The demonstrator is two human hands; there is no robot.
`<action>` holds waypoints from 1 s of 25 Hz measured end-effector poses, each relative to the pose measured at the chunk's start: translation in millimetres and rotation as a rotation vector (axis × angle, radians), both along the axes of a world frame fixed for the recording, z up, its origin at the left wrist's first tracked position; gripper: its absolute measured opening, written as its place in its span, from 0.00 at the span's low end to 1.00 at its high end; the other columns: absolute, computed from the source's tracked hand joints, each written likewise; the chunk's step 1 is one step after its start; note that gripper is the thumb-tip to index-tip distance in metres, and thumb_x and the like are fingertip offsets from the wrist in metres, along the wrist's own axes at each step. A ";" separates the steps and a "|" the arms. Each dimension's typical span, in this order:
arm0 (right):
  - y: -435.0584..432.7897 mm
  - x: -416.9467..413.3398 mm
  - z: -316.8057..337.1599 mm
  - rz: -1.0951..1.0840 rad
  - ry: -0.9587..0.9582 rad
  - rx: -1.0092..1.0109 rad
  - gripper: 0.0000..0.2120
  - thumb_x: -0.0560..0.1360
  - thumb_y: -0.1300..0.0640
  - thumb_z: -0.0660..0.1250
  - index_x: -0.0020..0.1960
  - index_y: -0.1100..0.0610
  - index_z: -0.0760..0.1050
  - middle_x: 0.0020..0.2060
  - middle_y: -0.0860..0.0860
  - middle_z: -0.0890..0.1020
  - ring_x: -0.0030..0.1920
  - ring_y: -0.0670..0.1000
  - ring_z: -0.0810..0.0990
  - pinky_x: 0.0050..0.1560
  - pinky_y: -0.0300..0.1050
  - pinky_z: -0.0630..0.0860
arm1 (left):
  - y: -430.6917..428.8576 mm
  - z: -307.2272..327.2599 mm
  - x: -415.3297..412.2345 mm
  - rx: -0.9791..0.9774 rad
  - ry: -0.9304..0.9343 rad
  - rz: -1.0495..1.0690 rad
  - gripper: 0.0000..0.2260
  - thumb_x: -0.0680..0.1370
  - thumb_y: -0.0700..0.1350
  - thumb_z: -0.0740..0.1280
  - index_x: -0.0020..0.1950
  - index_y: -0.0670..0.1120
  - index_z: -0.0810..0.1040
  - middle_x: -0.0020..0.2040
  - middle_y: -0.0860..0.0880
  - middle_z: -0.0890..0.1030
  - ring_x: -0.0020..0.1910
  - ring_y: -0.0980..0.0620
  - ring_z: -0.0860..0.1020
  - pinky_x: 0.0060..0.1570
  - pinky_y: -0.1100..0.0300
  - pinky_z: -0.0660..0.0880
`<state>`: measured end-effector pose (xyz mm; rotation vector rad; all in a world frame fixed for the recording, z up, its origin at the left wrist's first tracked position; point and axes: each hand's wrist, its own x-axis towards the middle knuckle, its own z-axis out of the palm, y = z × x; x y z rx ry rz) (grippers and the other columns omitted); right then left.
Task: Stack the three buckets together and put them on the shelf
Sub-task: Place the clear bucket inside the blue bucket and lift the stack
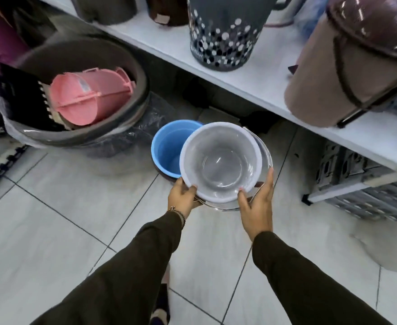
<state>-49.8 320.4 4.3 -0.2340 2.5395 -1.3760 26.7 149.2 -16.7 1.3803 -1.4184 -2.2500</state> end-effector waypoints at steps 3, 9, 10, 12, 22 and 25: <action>-62.5 -33.4 12.3 0.027 0.025 -0.007 0.46 0.77 0.52 0.69 0.79 0.34 0.39 0.72 0.49 0.68 0.55 0.42 0.75 0.52 0.40 0.76 | -56.7 12.6 -26.7 -0.079 -0.015 0.039 0.17 0.79 0.37 0.63 0.69 0.45 0.70 0.44 0.47 0.80 0.43 0.47 0.82 0.41 0.48 0.84; -157.3 -76.5 -40.7 0.062 -0.284 -0.082 0.47 0.76 0.66 0.70 0.81 0.40 0.44 0.75 0.50 0.67 0.70 0.45 0.73 0.72 0.56 0.73 | -151.5 -38.8 -58.9 -0.062 -0.221 0.046 0.17 0.78 0.37 0.64 0.67 0.45 0.71 0.60 0.39 0.79 0.53 0.36 0.81 0.44 0.43 0.84; -165.6 -79.3 -54.6 0.061 -0.318 -0.065 0.48 0.76 0.67 0.70 0.81 0.42 0.44 0.75 0.51 0.68 0.72 0.50 0.72 0.72 0.58 0.72 | -159.1 -52.5 -61.7 -0.073 -0.276 0.016 0.18 0.78 0.38 0.64 0.68 0.45 0.70 0.62 0.38 0.78 0.56 0.34 0.80 0.47 0.40 0.82; -180.3 -85.0 -84.5 0.044 -0.376 -0.007 0.48 0.76 0.67 0.71 0.81 0.43 0.43 0.74 0.52 0.69 0.72 0.53 0.72 0.72 0.59 0.72 | -169.6 -77.0 -69.1 -0.148 -0.381 -0.060 0.19 0.78 0.40 0.64 0.70 0.46 0.70 0.61 0.38 0.78 0.54 0.35 0.80 0.45 0.44 0.84; -184.2 -98.7 -152.2 -0.337 -0.725 0.187 0.54 0.67 0.43 0.80 0.81 0.54 0.49 0.71 0.58 0.67 0.72 0.64 0.69 0.68 0.63 0.71 | -193.8 -151.5 -72.5 -0.143 -0.544 -0.207 0.36 0.77 0.54 0.68 0.78 0.44 0.53 0.69 0.40 0.72 0.64 0.37 0.74 0.66 0.47 0.71; -176.8 -102.1 -166.0 -0.304 -1.017 -0.061 0.37 0.70 0.47 0.78 0.72 0.56 0.67 0.67 0.55 0.77 0.65 0.60 0.77 0.56 0.60 0.79 | -204.1 -165.1 -70.4 0.006 -0.495 -0.153 0.26 0.76 0.41 0.69 0.72 0.42 0.63 0.57 0.43 0.75 0.56 0.37 0.78 0.59 0.42 0.78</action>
